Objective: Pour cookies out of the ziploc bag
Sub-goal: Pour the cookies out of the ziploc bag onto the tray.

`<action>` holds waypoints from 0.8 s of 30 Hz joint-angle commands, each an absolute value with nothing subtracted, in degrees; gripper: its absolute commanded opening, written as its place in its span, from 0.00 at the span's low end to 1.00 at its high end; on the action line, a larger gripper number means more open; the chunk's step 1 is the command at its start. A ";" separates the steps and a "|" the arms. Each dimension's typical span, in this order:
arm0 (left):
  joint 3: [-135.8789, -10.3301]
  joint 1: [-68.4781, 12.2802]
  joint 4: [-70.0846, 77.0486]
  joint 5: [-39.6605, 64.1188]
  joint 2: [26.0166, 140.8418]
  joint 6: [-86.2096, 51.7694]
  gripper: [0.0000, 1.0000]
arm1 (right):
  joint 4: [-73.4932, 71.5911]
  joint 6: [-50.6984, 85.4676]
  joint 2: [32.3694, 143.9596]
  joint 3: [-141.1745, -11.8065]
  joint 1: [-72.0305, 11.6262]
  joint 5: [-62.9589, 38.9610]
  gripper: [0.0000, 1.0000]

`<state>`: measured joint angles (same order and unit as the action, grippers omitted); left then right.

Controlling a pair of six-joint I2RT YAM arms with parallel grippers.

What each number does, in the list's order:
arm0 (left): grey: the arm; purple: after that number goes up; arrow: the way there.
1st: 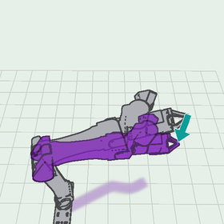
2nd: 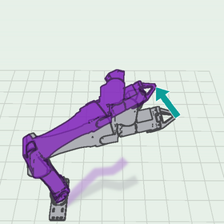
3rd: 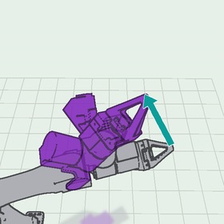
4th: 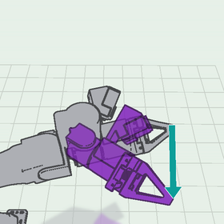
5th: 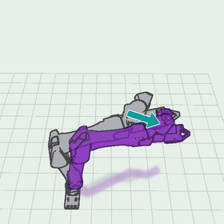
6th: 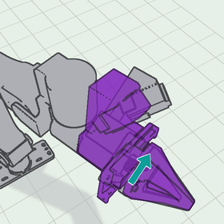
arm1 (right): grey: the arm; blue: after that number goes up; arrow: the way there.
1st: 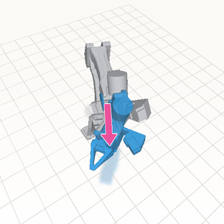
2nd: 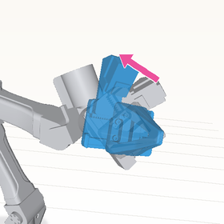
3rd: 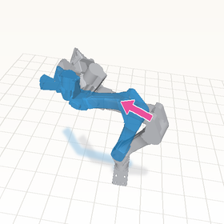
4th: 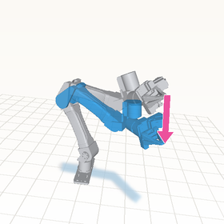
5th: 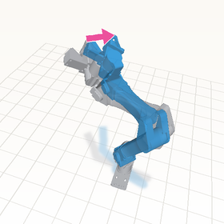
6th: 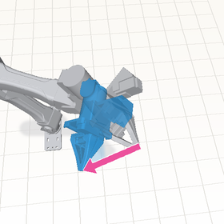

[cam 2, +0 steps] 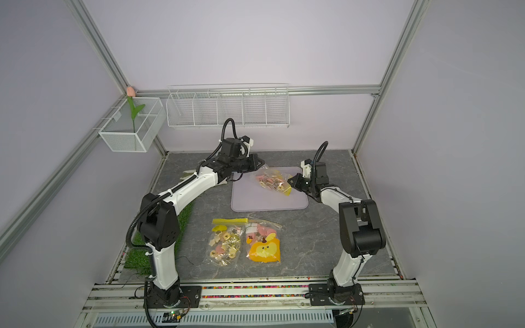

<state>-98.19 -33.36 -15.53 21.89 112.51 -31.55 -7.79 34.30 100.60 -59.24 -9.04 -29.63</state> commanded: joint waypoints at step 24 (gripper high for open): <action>-109.61 -34.63 -20.28 21.21 114.31 -27.32 0.00 | -15.70 36.65 105.35 -56.02 -9.14 -31.11 0.06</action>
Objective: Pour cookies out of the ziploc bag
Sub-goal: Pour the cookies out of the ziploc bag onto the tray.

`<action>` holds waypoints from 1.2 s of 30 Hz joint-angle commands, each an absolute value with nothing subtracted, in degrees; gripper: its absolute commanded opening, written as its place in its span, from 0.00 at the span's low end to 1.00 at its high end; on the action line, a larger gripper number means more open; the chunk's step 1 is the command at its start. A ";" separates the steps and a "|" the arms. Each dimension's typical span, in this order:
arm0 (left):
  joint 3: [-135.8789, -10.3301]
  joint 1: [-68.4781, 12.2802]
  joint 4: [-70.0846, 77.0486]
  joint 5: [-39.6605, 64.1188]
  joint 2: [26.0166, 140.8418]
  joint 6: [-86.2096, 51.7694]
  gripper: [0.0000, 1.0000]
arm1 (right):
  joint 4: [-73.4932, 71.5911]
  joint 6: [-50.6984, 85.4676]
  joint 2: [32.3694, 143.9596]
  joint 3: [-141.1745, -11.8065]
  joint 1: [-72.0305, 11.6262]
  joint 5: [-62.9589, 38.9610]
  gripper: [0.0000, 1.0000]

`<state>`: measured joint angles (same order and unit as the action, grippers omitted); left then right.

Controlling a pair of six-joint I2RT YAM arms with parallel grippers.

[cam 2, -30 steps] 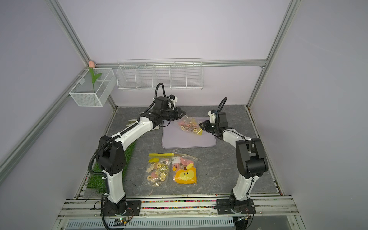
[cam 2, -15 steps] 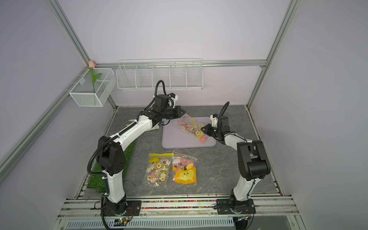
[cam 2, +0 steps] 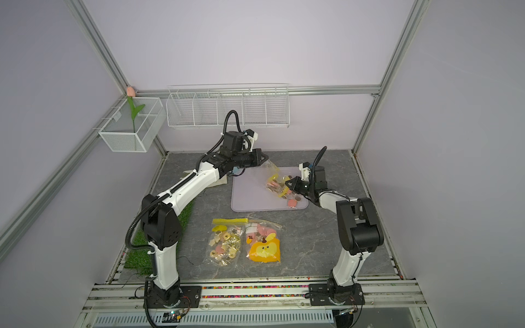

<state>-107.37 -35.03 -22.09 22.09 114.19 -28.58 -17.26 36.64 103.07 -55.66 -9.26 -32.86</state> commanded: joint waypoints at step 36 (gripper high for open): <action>-109.82 -35.29 -17.53 17.20 117.64 -25.37 0.14 | -20.93 37.42 117.54 -68.63 -8.09 -31.83 0.06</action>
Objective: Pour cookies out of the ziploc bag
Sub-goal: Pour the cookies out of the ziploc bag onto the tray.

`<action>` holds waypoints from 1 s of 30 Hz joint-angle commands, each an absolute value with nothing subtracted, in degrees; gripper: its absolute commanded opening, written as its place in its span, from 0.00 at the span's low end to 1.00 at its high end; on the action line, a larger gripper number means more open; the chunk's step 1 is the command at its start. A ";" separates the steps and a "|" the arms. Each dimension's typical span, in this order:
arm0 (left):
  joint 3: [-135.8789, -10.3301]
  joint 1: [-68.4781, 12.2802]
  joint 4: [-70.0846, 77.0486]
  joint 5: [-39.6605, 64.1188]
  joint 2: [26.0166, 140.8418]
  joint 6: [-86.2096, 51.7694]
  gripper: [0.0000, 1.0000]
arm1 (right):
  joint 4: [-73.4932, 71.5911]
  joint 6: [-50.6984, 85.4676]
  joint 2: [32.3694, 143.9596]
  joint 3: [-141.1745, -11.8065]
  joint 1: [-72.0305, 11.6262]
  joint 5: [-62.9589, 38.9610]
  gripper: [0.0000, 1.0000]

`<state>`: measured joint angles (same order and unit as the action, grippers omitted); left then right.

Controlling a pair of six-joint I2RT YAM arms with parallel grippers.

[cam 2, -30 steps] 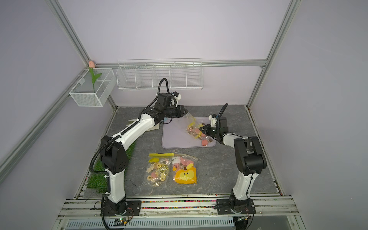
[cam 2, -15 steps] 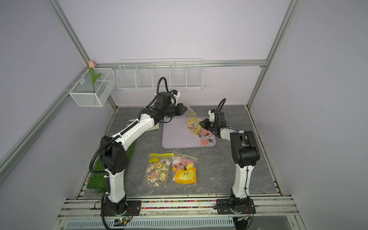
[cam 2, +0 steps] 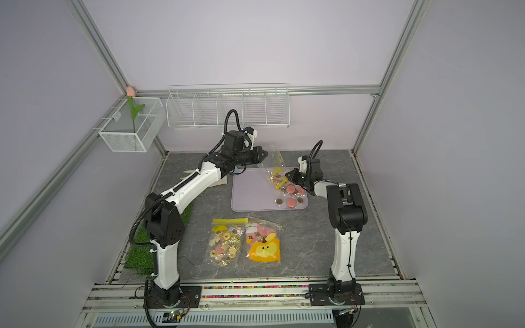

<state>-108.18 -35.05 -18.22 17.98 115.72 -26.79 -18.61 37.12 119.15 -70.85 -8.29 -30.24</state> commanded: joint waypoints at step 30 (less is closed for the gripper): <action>-120.02 -34.93 -33.70 16.54 123.30 -10.76 0.64 | -19.25 32.57 112.35 -63.63 -10.20 -32.24 0.07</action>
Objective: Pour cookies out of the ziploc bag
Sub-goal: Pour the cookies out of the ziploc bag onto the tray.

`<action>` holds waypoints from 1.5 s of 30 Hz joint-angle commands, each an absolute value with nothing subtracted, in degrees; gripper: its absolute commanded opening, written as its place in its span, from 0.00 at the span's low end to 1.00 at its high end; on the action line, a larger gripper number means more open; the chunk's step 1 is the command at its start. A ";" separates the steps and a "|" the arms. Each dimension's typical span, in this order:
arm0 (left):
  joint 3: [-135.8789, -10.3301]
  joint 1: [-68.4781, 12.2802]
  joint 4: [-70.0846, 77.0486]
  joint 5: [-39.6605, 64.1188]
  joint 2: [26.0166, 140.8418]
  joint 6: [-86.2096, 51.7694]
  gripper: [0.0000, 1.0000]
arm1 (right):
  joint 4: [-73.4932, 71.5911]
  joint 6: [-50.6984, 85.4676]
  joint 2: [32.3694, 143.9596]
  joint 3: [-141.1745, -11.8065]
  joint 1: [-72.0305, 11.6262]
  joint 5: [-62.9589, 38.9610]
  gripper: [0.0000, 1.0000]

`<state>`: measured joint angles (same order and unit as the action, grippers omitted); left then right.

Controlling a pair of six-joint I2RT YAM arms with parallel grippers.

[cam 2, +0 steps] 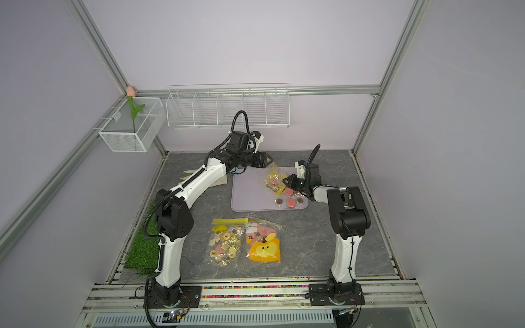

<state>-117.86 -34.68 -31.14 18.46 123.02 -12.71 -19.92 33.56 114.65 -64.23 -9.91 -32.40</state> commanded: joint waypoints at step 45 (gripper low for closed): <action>-121.96 -37.70 -38.33 8.37 116.17 -12.26 0.00 | -34.23 42.01 114.53 -60.10 -15.65 -38.63 0.07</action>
<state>-120.03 -37.15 -37.67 9.85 118.58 -12.64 -33.17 41.58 113.32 -59.90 -15.27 -37.41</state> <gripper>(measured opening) 0.046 0.069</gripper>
